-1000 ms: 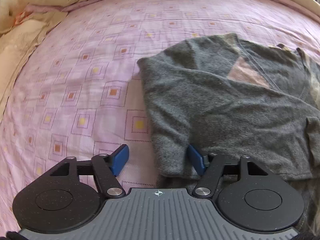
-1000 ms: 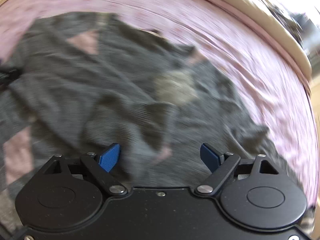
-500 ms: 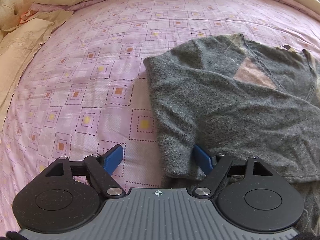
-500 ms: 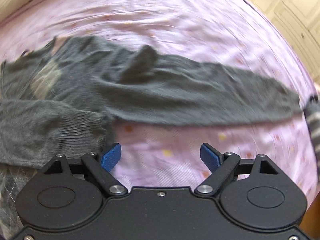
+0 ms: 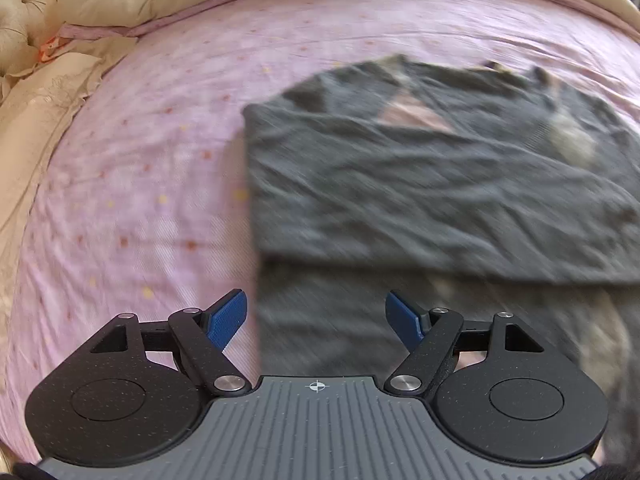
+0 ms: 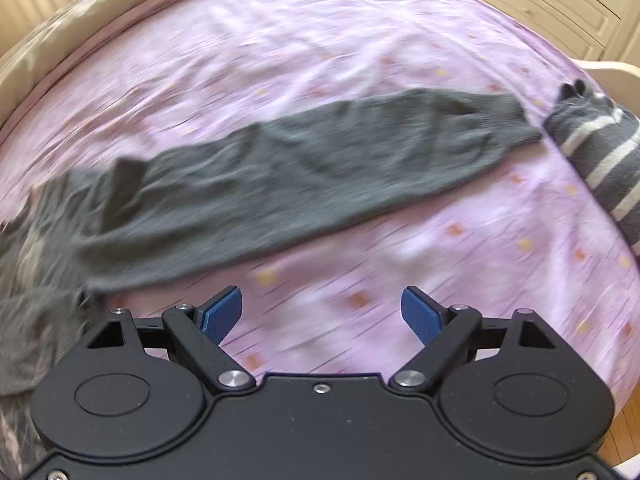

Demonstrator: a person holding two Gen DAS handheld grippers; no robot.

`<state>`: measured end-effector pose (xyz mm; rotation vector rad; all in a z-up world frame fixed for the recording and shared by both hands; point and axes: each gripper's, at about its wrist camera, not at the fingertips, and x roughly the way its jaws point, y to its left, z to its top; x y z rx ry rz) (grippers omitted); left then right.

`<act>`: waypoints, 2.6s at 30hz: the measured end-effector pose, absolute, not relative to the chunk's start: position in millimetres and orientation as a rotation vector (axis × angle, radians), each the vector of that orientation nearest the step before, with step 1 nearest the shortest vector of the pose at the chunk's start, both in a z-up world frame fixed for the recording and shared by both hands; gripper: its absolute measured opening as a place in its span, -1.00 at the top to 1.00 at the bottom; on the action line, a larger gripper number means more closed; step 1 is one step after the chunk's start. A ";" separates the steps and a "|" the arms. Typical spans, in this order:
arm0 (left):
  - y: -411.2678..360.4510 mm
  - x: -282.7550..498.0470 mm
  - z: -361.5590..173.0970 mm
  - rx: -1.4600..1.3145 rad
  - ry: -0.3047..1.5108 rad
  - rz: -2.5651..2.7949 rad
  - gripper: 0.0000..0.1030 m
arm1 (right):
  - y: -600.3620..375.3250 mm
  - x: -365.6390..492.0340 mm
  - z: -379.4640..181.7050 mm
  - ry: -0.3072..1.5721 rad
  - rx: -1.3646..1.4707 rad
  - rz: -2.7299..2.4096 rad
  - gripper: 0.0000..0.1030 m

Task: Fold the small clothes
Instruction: 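Move the right tool to the other sleeve cuff and close on it, then carry the cuff with the right tool across the body and open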

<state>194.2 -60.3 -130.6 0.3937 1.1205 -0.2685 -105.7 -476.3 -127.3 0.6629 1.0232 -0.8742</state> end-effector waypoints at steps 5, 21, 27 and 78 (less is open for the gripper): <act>-78.2 154.4 -124.6 0.361 1.157 -0.265 -0.47 | -524.1 -133.5 -129.6 0.994 0.675 -0.931 -0.79; -121.1 105.1 -110.8 0.377 1.182 -0.215 -0.47 | -633.2 -186.0 -161.6 0.883 0.792 -0.968 -0.53; -131.9 99.6 -108.9 0.408 1.185 -0.217 -0.47 | -648.3 -186.9 -165.5 0.790 0.841 -0.928 -0.79; 45.4 197.1 -92.9 0.233 1.139 -0.327 -0.47 | -217.8 146.7 -49.5 0.773 0.443 -0.089 0.78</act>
